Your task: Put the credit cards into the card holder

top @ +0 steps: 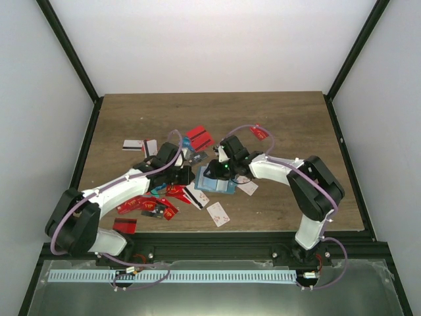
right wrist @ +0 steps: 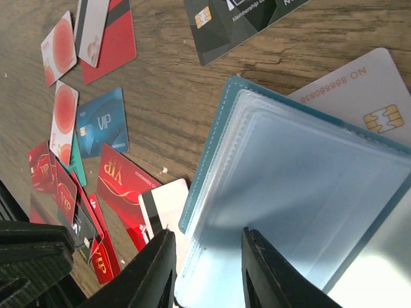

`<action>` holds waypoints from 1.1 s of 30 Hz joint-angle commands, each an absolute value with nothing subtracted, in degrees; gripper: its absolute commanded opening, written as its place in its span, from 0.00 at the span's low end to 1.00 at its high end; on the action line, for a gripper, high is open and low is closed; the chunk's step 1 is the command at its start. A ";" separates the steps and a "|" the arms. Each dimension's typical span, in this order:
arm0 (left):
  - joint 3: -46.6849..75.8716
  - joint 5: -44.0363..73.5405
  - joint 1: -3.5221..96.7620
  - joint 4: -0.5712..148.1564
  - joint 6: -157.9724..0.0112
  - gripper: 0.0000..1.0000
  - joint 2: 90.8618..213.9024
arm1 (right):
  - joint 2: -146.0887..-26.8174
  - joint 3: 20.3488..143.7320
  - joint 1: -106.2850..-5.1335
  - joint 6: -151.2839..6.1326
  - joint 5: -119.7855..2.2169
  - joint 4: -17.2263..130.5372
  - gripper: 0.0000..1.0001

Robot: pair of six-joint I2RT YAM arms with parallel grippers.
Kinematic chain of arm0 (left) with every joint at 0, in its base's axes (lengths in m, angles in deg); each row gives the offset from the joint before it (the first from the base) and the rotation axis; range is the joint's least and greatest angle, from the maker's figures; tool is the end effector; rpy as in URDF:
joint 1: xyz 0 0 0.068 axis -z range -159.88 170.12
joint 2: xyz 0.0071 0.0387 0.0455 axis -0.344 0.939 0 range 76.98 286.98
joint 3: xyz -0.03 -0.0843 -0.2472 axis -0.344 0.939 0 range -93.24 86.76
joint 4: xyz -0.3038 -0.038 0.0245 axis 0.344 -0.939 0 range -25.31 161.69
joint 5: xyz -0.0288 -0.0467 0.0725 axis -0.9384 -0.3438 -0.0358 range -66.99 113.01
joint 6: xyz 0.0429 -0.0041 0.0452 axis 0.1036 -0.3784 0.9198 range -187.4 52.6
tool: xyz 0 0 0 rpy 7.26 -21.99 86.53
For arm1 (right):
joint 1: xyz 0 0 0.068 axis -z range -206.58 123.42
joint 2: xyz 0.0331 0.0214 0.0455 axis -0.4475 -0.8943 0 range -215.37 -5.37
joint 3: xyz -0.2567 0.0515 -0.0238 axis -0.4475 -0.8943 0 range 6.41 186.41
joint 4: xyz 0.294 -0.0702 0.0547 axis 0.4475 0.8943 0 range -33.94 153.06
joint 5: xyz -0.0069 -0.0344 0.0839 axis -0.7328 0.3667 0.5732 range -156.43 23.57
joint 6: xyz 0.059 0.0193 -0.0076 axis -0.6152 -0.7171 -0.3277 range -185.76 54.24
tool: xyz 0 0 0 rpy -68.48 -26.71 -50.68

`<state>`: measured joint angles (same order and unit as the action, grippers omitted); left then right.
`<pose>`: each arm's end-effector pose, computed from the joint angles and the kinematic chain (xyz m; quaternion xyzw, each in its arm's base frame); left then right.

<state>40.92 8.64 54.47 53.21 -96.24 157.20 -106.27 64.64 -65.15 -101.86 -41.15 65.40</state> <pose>0.2619 -0.1934 0.1518 0.0850 0.9375 -0.2666 0.2070 0.2972 0.2631 0.1157 -0.0911 0.9209 0.3571 0.1271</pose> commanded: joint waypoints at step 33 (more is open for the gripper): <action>39.28 -1.22 53.52 68.25 -98.58 0.07 169.26 | -95.48 60.59 -65.61 -99.45 -56.97 73.71 0.13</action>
<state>40.55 -1.56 53.68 67.46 -98.71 169.35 -101.23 61.39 -65.19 -101.05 -51.31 70.15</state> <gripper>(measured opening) 0.072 0.133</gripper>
